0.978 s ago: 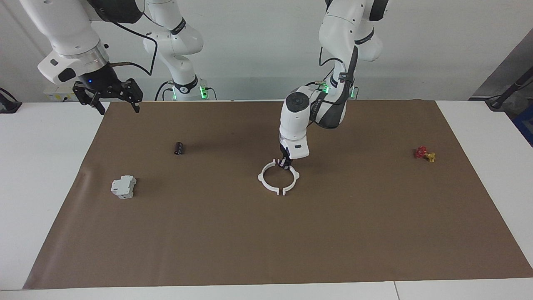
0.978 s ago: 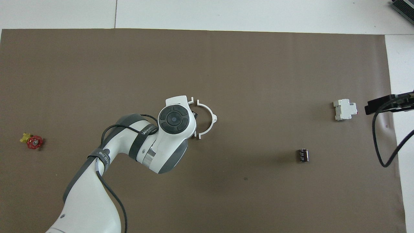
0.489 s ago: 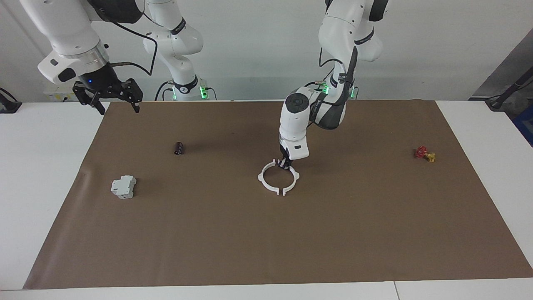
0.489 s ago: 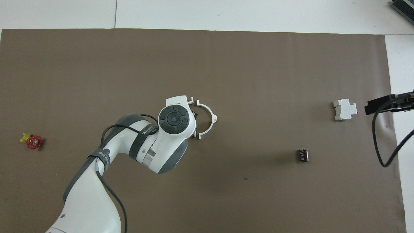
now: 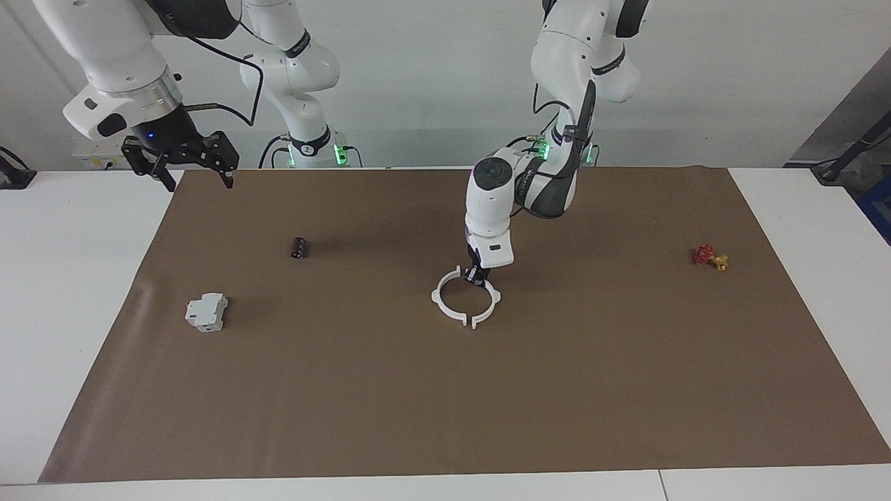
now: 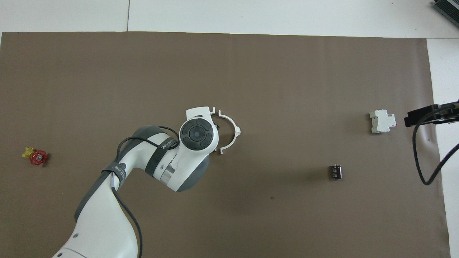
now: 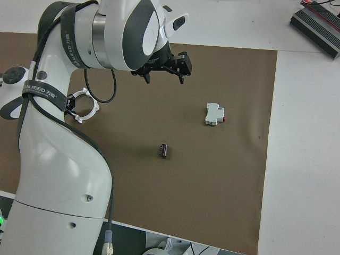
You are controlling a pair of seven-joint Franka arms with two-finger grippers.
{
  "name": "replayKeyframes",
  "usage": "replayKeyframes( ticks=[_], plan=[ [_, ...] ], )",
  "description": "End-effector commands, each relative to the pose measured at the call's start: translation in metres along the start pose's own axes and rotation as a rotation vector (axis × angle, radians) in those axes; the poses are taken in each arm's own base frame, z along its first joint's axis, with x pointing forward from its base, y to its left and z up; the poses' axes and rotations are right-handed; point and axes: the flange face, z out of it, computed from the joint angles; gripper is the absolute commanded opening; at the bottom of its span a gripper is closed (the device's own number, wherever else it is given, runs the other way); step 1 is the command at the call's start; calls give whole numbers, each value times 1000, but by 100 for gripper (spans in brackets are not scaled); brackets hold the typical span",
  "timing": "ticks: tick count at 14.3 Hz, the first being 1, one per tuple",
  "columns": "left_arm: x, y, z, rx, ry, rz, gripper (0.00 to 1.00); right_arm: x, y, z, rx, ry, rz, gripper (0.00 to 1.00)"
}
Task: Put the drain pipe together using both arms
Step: 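Press the two halves together into a ring with the left gripper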
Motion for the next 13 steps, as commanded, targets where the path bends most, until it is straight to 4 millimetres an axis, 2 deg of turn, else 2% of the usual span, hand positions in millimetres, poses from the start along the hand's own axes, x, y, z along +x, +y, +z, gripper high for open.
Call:
replayKeyframes(
  ticks=[1, 13],
  plan=[
    [-7, 1, 2, 3, 19, 28, 0, -5, -1, -3, 15, -2, 15, 100],
    [-11, 1, 2, 7, 10, -19, 0, -5, -1, -3, 15, -2, 15, 100]
  ],
)
